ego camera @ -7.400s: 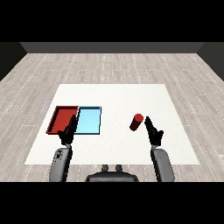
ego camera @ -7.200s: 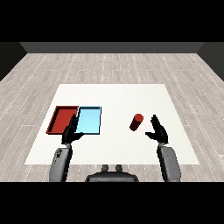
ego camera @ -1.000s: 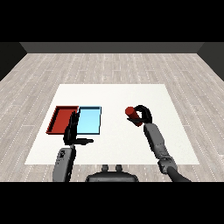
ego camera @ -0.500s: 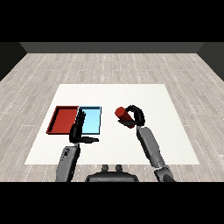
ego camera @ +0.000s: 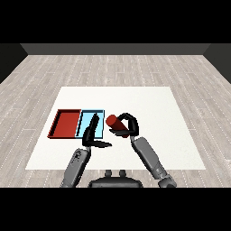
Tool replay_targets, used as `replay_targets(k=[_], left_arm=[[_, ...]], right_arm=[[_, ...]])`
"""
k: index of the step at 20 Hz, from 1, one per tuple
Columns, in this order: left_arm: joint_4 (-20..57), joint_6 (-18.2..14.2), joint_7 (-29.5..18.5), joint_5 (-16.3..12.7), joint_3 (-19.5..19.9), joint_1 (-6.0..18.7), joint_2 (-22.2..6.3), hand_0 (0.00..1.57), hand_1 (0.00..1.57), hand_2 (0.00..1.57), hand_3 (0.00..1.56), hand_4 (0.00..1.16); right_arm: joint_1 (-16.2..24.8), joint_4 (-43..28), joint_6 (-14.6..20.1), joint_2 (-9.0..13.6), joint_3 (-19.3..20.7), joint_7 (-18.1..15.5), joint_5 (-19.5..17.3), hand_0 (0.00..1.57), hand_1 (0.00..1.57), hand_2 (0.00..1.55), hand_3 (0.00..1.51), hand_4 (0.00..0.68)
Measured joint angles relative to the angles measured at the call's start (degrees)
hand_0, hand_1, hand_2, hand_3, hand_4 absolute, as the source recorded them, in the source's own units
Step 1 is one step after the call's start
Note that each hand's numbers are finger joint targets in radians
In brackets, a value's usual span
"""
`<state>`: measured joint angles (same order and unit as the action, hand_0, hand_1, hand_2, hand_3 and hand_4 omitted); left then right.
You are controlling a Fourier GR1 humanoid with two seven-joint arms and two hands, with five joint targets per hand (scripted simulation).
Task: Pick the red can and put it in the red box
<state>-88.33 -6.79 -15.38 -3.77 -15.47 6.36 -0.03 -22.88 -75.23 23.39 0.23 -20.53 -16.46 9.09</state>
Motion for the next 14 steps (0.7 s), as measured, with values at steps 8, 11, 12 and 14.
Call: replay_targets(k=[8,11,12,14], left_arm=[[7.75,-3.75,0.11,-3.77,-3.81,5.43,0.02,0.00,0.00,0.00,0.00,0.00],[10.98,-3.85,-1.62,-5.03,-4.64,6.29,0.02,0.00,0.00,0.00,0.00,0.00],[11.98,-3.80,-2.26,-5.47,-4.84,6.54,0.02,0.00,0.00,0.00,0.00,0.00],[13.18,-4.24,-3.24,-6.57,-5.86,6.58,0.02,0.00,0.00,0.00,0.00,0.00]], right_arm=[[-1.94,0.57,4.58,-0.18,-4.45,-0.40,3.18,1.46,1.46,1.45,1.38,0.634],[-1.96,0.45,3.73,-0.19,-3.85,-0.06,2.69,1.46,1.46,1.44,1.38,0.639],[-1.77,0.18,3.82,-0.20,-4.03,0.20,2.48,1.45,1.45,1.44,1.38,0.635],[-1.23,-1.96,3.66,-0.18,-3.81,1.95,1.30,1.44,1.44,1.43,1.39,0.633]])
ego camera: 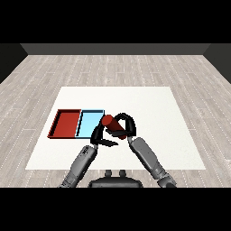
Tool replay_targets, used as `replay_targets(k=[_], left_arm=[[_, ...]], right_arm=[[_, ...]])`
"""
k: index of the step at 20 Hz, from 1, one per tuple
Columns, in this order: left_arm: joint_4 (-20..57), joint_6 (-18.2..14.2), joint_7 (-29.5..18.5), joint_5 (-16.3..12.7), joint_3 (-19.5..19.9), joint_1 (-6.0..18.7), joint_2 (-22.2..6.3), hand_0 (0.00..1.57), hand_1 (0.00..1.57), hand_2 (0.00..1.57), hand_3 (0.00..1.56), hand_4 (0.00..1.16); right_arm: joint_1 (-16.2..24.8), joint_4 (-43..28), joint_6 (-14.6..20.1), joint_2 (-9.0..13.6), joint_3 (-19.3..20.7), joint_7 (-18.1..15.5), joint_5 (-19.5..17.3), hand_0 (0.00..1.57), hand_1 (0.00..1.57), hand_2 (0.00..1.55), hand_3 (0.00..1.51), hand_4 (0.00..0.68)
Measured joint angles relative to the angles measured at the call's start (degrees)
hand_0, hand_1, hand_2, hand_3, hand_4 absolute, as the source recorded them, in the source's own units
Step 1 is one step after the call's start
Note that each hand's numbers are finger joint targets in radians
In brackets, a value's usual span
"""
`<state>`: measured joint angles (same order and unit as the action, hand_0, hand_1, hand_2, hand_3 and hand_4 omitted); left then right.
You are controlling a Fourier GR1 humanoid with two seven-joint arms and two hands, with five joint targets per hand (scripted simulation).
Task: Pick the red can and put it in the red box
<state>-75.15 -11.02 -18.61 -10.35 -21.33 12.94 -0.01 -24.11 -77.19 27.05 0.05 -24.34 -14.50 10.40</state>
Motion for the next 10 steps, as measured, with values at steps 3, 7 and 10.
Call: replay_targets(k=[3,7,10], left_arm=[[1.33,0.78,-0.04,-0.43,0.18,0.47,0.00,0.00,0.00,0.00,0.00,0.00],[2.79,-0.03,-0.54,-1.29,-0.92,0.34,0.00,0.00,0.00,0.00,0.00,0.00],[3.84,-0.40,-0.50,-2.70,-1.80,1.73,0.00,0.00,0.00,0.00,0.00,0.00]], right_arm=[[-2.16,2.05,1.84,-0.01,-1.33,-1.18,1.90,1.45,1.45,1.43,1.38,0.641],[-2.01,2.12,1.93,-0.03,-2.19,-1.02,1.88,1.44,1.44,1.44,1.38,0.630],[-2.69,2.46,3.73,-0.03,-4.12,-2.04,3.98,1.45,1.45,1.44,1.38,0.624]])
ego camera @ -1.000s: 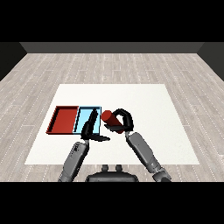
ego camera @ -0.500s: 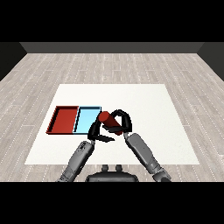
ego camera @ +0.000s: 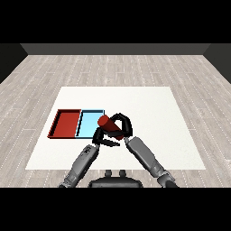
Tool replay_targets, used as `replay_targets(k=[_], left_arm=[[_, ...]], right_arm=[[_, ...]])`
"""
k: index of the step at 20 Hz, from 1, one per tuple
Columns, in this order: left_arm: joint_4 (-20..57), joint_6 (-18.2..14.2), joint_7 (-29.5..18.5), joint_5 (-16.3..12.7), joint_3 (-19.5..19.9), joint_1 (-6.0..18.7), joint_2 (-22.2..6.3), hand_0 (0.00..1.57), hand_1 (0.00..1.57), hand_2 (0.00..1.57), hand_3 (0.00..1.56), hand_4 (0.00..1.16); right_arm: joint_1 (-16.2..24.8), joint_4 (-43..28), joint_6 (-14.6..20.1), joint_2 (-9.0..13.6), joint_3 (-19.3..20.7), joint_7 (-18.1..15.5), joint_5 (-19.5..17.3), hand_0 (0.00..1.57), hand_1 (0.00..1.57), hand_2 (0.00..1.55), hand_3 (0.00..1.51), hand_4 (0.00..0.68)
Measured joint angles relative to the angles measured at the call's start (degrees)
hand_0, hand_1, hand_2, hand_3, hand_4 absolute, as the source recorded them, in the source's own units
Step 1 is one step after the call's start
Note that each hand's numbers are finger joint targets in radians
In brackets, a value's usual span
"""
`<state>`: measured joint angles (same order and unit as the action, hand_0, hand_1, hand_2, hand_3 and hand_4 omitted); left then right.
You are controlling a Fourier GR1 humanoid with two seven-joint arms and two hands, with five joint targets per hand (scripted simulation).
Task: Pick the red can and put it in the red box
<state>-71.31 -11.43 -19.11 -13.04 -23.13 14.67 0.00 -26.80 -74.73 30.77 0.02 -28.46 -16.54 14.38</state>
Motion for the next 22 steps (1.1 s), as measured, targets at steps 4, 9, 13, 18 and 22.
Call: replay_targets(k=[4,9,13,18,22], left_arm=[[1.75,0.53,-0.88,-1.88,-0.34,1.51,0.00,0.00,0.00,0.00,0.00,0.00],[2.99,-1.87,-1.27,-3.66,-2.52,3.89,0.00,0.00,0.00,0.00,0.00,0.00],[1.38,-1.87,-0.78,-3.44,-2.91,3.37,-0.14,0.00,0.00,0.00,0.00,0.00],[1.51,-3.33,-1.54,-2.96,-3.67,2.90,-0.79,0.00,0.00,0.00,0.00,0.43],[2.48,-9.98,-0.16,-2.81,-4.20,3.88,-0.92,1.33,1.33,1.41,1.36,0.95]], right_arm=[[-1.72,2.05,0.50,0.00,-1.63,-1.97,3.33,1.49,1.49,1.44,1.37,0.622],[-2.57,2.64,2.32,0.00,-4.40,-3.27,5.63,1.50,1.50,1.45,1.38,0.618],[-2.41,0.86,3.31,0.09,-5.44,-1.90,5.15,1.48,1.48,1.46,1.37,0.632],[-3.45,2.00,4.04,0.41,-7.43,-3.11,6.82,1.47,1.47,1.45,1.37,0.630],[-3.52,1.23,4.37,0.84,-7.68,-2.13,5.86,1.41,1.41,1.45,1.37,0.627]])
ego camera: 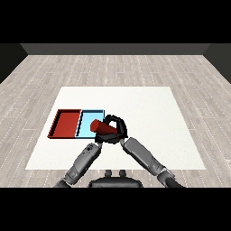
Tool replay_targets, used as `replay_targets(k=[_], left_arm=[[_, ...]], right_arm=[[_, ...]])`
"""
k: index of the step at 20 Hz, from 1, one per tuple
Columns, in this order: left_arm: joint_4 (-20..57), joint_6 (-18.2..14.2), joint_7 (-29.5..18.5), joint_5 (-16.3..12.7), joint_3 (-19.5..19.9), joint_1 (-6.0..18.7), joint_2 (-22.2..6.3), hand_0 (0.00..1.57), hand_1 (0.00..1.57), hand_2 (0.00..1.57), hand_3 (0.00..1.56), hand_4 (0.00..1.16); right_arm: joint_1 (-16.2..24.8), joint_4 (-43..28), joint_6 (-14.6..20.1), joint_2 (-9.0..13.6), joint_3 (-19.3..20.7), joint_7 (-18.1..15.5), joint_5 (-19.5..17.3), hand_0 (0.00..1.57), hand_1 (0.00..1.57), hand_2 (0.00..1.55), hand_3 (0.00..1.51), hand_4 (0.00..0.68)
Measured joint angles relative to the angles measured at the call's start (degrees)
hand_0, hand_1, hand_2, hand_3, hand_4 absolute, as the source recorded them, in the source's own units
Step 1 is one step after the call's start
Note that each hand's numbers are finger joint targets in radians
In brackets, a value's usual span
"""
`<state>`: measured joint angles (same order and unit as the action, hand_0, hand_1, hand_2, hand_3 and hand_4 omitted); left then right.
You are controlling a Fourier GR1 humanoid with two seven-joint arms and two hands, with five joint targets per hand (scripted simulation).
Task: Pick the red can and put it in the red box
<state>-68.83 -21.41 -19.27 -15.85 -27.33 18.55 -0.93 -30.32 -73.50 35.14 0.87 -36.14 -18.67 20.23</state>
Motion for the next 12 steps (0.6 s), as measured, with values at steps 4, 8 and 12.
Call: replay_targets(k=[4,8,12], left_arm=[[-0.25,-6.10,1.78,-1.98,-1.89,-0.26,-0.42,1.53,1.53,1.47,1.37,0.86],[0.57,-10.81,3.42,-1.47,-3.22,0.81,-0.39,1.56,1.56,1.51,1.41,0.97],[2.61,-13.29,1.76,-1.81,-2.24,2.11,-0.19,1.57,1.57,1.52,1.41,0.96]], right_arm=[[-0.51,-0.15,1.29,0.31,-1.29,-0.26,1.02,1.52,1.52,1.46,1.38,0.623],[-0.87,0.60,0.93,0.26,-1.35,-0.71,1.80,1.50,1.50,1.45,1.38,0.606],[-0.66,1.54,0.46,-0.10,-1.41,-2.07,2.28,1.43,1.43,1.44,1.38,0.618]])
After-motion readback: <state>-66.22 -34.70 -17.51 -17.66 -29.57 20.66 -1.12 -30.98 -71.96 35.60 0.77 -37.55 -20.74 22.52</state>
